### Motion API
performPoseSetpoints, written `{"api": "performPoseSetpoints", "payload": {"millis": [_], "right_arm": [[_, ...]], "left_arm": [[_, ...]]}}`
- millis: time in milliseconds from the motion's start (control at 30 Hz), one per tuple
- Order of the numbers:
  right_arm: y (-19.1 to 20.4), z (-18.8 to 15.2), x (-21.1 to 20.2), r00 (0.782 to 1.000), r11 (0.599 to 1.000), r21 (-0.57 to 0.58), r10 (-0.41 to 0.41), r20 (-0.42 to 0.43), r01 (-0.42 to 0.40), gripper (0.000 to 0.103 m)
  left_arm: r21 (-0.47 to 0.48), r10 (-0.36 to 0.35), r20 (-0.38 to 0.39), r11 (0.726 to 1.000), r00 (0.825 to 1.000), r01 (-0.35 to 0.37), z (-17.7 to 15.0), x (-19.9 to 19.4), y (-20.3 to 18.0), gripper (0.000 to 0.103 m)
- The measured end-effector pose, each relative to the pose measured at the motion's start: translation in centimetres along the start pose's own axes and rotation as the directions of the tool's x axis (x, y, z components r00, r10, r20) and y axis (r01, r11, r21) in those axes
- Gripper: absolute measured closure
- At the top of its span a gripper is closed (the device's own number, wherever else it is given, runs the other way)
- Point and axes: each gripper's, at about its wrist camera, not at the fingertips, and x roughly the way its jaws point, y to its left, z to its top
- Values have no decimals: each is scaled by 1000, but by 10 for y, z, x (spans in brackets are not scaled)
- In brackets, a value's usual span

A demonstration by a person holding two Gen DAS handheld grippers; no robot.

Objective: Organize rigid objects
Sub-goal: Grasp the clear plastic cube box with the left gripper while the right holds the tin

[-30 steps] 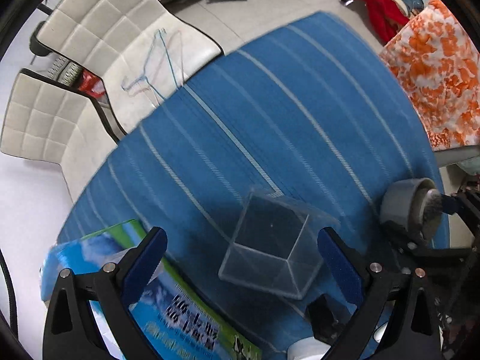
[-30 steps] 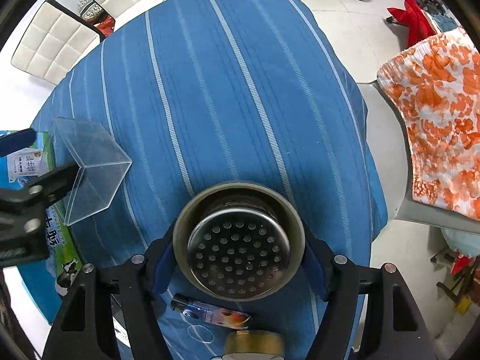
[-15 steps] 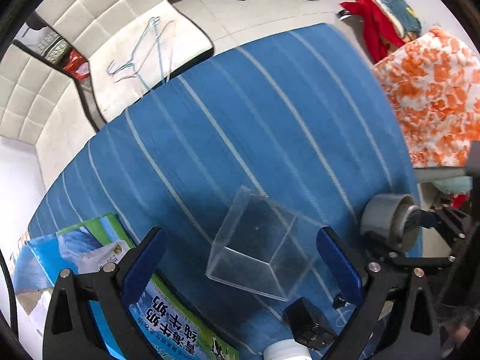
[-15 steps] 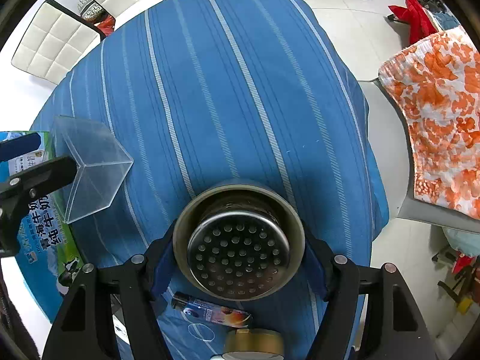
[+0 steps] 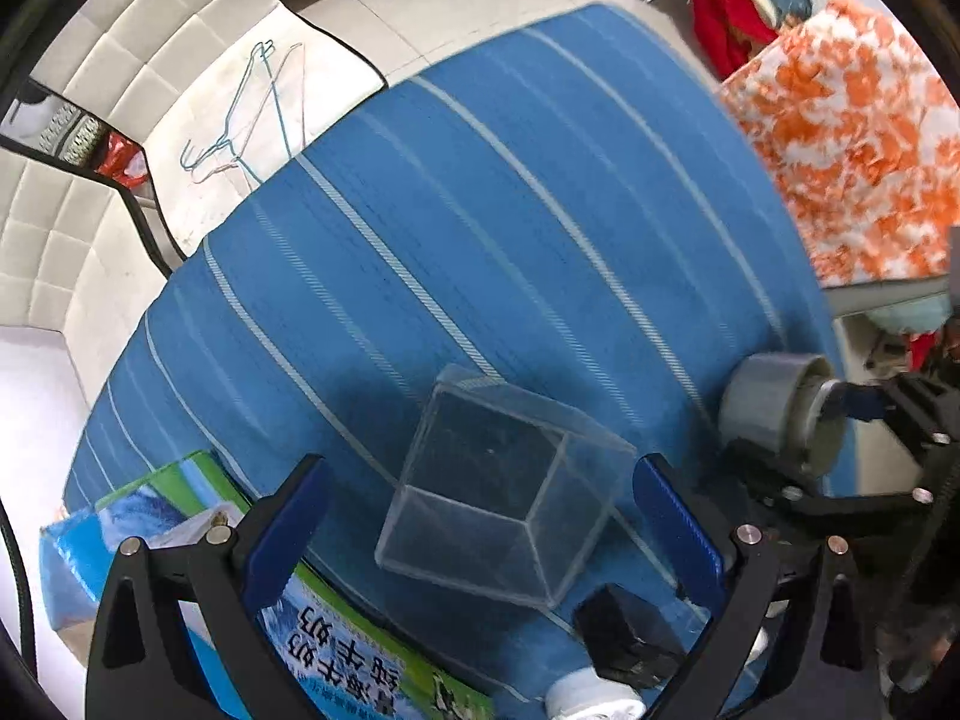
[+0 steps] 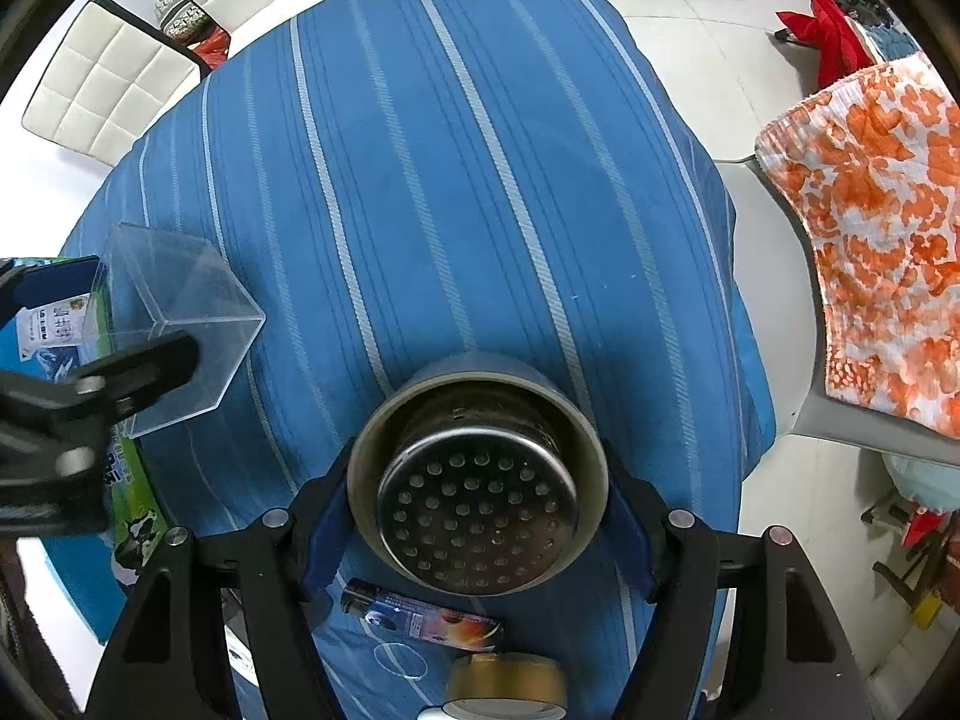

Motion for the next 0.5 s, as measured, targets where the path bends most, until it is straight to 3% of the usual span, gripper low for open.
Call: {"api": "performPoseSetpoints", "payload": {"millis": [67,167,500], "right_arm": [[2,1,0,1000,1000,4,-6,4,6,29],[4,2,-1,1000,1000,14,-14,7,14,28],[5,6,9,999,999,31,-39,3,39,28]], "left_arm": [[3,19,-1,1000,1000,-19,1,7,-1,4],[1,6,-22,1000,1000,-6,1,18,-6,32],[-34,35,-4,999,999,-36,-6,31,-8,38]]}}
